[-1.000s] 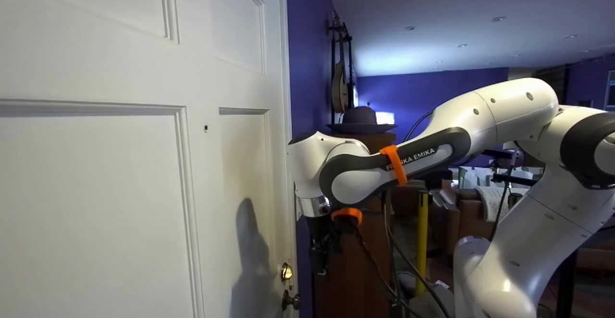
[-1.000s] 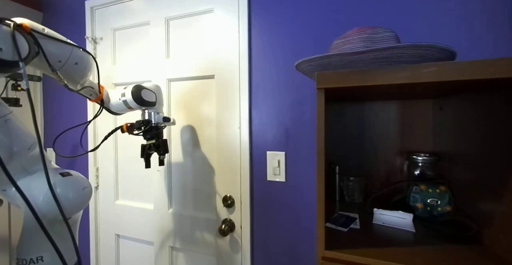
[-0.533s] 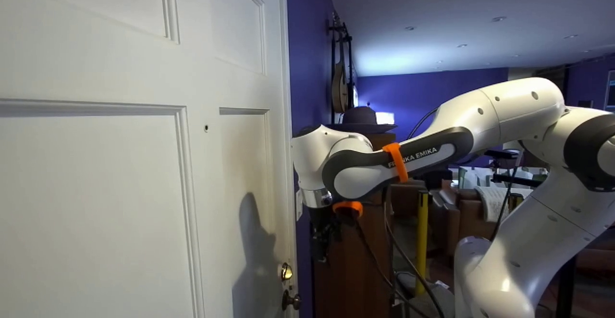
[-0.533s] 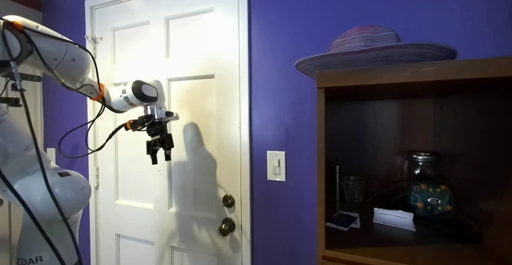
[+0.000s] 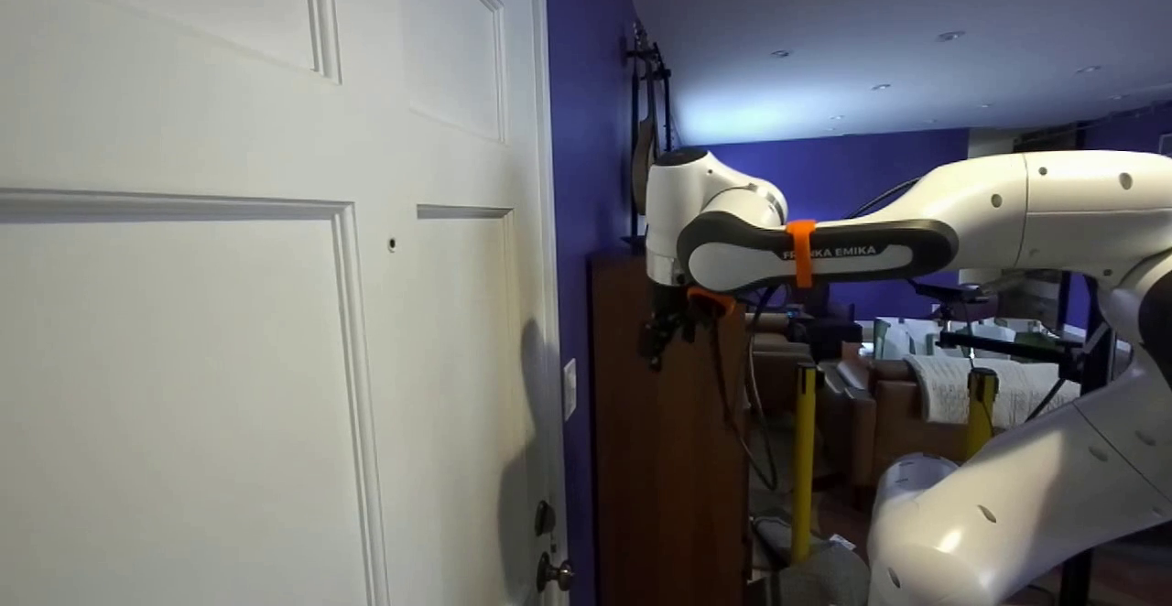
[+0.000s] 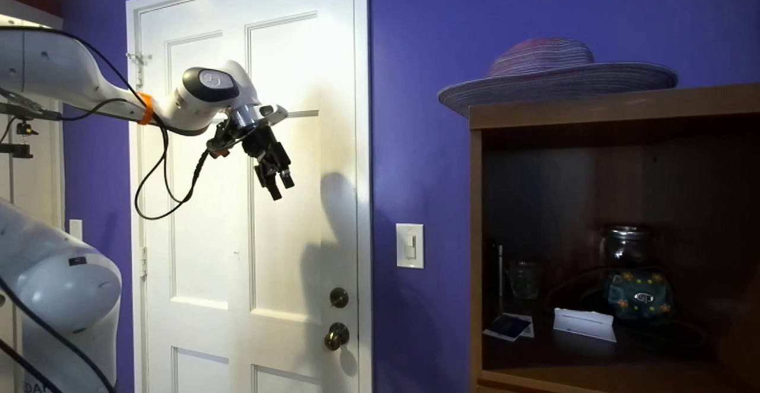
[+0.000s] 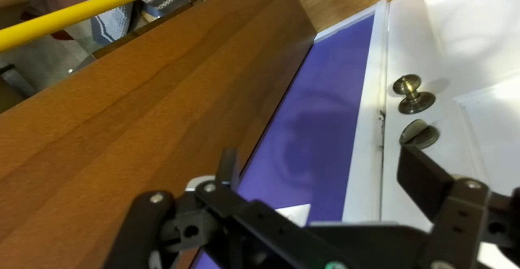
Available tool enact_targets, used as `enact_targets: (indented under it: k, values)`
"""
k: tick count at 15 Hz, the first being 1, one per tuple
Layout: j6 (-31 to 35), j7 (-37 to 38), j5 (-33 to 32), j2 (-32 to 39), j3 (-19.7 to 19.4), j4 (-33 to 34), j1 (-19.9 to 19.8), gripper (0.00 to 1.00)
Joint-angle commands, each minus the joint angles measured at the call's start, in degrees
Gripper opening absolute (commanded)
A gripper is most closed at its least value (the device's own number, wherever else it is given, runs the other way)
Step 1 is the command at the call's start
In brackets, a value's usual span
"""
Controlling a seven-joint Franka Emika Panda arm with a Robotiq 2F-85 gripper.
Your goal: Hang the hat on the door
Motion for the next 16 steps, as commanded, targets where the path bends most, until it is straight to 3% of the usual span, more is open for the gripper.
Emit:
enact_targets:
  k: [1, 7, 9, 16]
  values:
    - [0.17, -0.26, 0.02, -0.43, -0.28, 0.42, -0.90, 1.00]
    - [0.29, -0.18, -0.05, -0.45, -0.13, 0.45, -0.96, 1.00]
    - [4.01, 0.23, -2.63, -1.24, -0.16, 1.35, -1.84, 1.00]
    - [20.10, 2.13, -8.40, 6.75, -5.70, 10.91, -10.66, 1.00]
